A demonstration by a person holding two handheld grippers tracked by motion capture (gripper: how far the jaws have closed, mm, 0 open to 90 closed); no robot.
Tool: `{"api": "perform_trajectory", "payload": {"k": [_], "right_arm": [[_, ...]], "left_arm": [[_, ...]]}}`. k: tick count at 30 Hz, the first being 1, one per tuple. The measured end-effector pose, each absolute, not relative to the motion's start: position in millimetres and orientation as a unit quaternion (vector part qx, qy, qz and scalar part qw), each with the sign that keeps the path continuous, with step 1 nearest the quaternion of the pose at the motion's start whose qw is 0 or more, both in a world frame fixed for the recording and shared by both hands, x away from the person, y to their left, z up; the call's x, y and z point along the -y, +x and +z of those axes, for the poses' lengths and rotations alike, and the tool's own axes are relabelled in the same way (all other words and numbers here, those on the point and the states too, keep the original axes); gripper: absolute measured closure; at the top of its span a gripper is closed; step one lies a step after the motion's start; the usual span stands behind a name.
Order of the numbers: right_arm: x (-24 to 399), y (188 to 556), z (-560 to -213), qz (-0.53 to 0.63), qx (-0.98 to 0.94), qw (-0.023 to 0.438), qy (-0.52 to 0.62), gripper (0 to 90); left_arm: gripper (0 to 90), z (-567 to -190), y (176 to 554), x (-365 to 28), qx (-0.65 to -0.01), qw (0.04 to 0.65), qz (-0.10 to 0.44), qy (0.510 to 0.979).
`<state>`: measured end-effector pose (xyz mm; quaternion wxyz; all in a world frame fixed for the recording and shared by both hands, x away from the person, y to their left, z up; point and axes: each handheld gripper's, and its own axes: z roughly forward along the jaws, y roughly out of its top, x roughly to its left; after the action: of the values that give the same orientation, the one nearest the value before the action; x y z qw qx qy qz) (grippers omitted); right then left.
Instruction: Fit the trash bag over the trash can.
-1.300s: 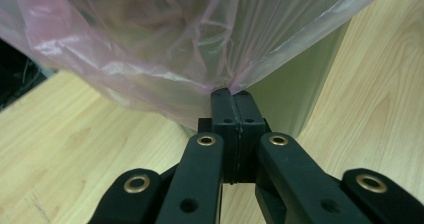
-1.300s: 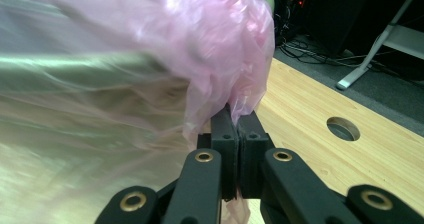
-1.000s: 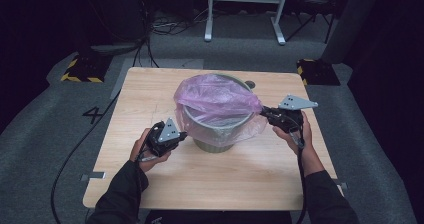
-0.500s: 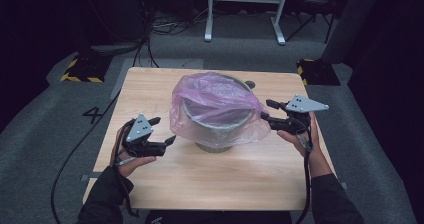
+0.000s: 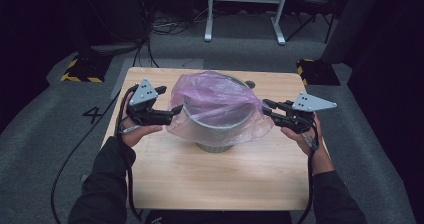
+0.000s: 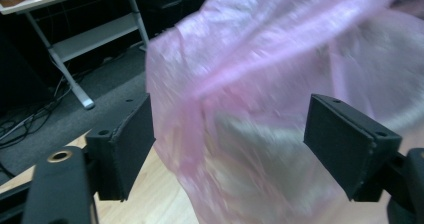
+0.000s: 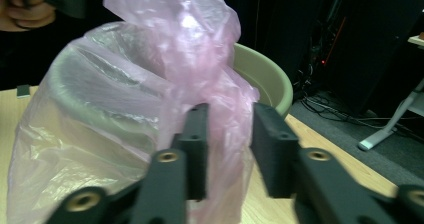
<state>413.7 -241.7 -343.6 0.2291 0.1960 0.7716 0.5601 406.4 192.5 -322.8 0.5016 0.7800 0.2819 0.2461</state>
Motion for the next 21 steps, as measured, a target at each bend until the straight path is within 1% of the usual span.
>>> {"api": "perform_trajectory", "payload": {"k": [1,2,3,4,7,8,10,13,18,21], "right_arm": [[242,414,-344,0.560,-0.773,0.226,0.197,70.0],[242,414,-344,0.559,-0.774,0.222,0.198,63.6],[242,413,-344,0.557,-0.774,0.223,0.202,49.3],[242,412,-345,0.554,-0.775,0.225,0.207,41.6],[244,406,-345,0.547,-0.777,0.232,0.208,25.8],[245,404,-344,0.547,-0.778,0.231,0.206,22.8],[247,399,-343,0.544,-0.779,0.235,0.204,21.0],[251,394,-338,0.550,-0.773,0.241,0.205,20.7],[258,386,-327,0.564,-0.758,0.254,0.209,24.3],[252,382,-320,0.564,-0.759,0.259,0.195,24.2]], "left_arm": [[24.2,-322,411,-191,-0.289,0.497,0.244,0.781],[24.4,-322,414,-189,-0.290,0.495,0.241,0.783],[27.4,-322,416,-189,-0.287,0.499,0.234,0.783],[31.1,-322,418,-188,-0.287,0.500,0.233,0.784],[31.1,-323,420,-186,-0.290,0.495,0.233,0.785],[31.3,-324,421,-185,-0.295,0.489,0.238,0.786],[30.9,-325,423,-187,-0.299,0.493,0.230,0.784],[30.9,-327,423,-189,-0.303,0.493,0.226,0.784],[33.1,-331,424,-188,-0.310,0.483,0.229,0.786],[33.0,-334,424,-189,-0.314,0.484,0.225,0.785]]}}
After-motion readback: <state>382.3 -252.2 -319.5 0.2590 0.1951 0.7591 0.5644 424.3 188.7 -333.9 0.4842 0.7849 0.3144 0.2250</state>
